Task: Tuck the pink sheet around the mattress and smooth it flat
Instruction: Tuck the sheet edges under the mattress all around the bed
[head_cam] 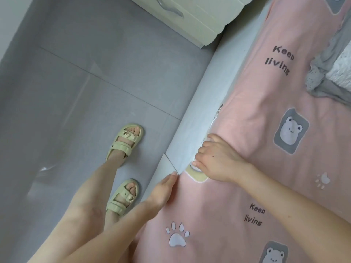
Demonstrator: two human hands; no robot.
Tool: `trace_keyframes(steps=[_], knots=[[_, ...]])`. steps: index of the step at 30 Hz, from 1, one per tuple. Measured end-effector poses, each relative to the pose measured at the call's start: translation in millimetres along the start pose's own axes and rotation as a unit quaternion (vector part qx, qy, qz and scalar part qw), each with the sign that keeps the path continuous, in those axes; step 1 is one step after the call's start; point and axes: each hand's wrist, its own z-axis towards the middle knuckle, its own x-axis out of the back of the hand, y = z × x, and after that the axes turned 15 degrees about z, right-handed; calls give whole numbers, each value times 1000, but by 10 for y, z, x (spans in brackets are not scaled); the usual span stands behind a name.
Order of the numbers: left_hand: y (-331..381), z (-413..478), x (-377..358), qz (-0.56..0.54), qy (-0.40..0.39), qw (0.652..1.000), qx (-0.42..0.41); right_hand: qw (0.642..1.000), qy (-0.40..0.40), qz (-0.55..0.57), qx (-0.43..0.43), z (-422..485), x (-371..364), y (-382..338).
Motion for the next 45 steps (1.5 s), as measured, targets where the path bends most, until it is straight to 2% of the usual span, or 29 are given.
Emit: trace_keyframes(steps=[2,5,8,11,15,21,23,25,26,28,31,33,36,38,40,41,43,44,45], knots=[[-171,-68,-86,13,27,999,-17,999,-38,-12,-30,-71,-71,-154],[-360,-125,-173,38,37,998,-33,997,-40,-52,-33,-79,-158,-301],[-469,-95,-194,58,35,997,-40,990,-122,-54,-44,-9,-176,-370],[-491,-167,-154,30,58,996,-53,970,-211,-59,-108,136,-175,-481],[-573,-303,-78,43,117,984,-130,948,-262,-51,-172,199,-135,-569],[-626,-296,-177,12,25,976,-214,962,-214,-13,-168,-187,58,-593],[-483,-348,-251,2,-11,969,-246,961,-223,-21,-161,-211,78,-582],[-305,-409,-323,-13,-79,962,-261,960,-231,-17,-160,-223,90,-559],[-239,-392,-370,-11,-113,961,-250,958,-230,-7,-170,-237,104,-551],[-124,-333,-432,4,-185,970,-159,956,-224,5,-188,-272,134,-547],[-232,-127,-496,30,-287,956,-54,954,-212,14,-210,-264,147,-524],[-530,-51,-429,69,-291,954,2,958,-208,12,-199,-185,123,-519],[-1092,-50,-287,36,-300,949,85,959,-192,34,-205,-17,47,-503],[-1255,-93,-248,19,-240,964,110,960,-188,38,-205,82,-26,-507],[-1184,-184,-205,34,-118,988,97,958,-194,41,-209,156,-81,-512],[-1121,-237,-184,53,-36,996,69,955,-197,44,-216,179,-104,-516],[-995,-336,-127,64,123,990,-20,951,-208,42,-223,220,-118,-538],[-956,-376,-115,39,160,985,-60,950,-216,38,-223,236,-118,-555],[-929,-410,-117,19,162,983,-87,949,-223,34,-220,247,-119,-580]])
